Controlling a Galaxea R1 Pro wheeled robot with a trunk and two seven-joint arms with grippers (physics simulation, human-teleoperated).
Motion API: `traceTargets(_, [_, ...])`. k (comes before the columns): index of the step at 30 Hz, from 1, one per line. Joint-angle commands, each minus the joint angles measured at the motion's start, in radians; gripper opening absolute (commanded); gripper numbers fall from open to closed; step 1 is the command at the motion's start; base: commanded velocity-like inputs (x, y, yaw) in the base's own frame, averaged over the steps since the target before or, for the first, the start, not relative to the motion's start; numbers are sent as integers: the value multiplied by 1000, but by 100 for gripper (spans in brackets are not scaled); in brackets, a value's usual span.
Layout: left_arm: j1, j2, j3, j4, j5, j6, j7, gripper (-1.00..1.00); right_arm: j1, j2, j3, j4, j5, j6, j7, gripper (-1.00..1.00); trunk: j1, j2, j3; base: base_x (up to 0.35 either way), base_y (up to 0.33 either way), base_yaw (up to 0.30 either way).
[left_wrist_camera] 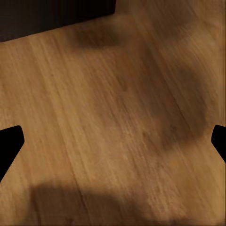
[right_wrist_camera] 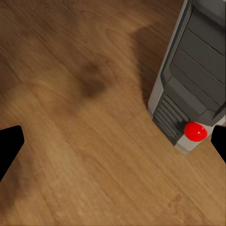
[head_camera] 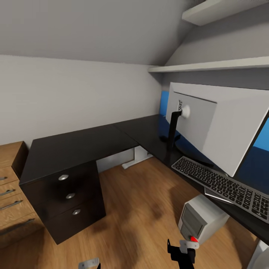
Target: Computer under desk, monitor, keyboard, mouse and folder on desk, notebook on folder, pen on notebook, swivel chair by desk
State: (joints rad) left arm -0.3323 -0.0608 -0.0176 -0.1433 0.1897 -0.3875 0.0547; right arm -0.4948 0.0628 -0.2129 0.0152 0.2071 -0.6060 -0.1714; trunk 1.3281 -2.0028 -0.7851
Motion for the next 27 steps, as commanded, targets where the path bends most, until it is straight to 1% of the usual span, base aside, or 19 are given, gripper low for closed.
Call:
traceTargets(1, [-1, 0, -2, 1, 4, -5, 3, 100, -1, 0, -6, 2, 11, -3, -7, 100, -4, 7, 2, 0, 0, 0])
traceTargets(4, [-1, 0, -2, 1, 5, -20, 5, 100, -1, 0, -5, 2, 11, -3, -7, 100, -16, 28, 12, 0, 0, 0])
traceTargets(8, [-1, -1, -2, 10, 4, -63, 8, 100, -1, 0, -5, 2, 11, -3, -7, 100, -31, 56, 24, 0, 0, 0])
traceTargets(11, [0, -2, -2, 34, 4, -103, 8, 100, -1, 3, -4, 2, 11, -4, -7, 100, -42, 77, 34, 0, 0, 0])
traceTargets(14, [0, -2, -2, 43, 4, -116, 8, 100, -1, 6, -4, 2, 11, -4, -7, 100, -54, 98, 43, 0, 0, 0])
traceTargets(27, [0, -2, -2, 50, 3, -126, 7, 100, 0, 18, -3, 1, 12, -3, -7, 100, -54, 98, 51, 0, 0, 42])
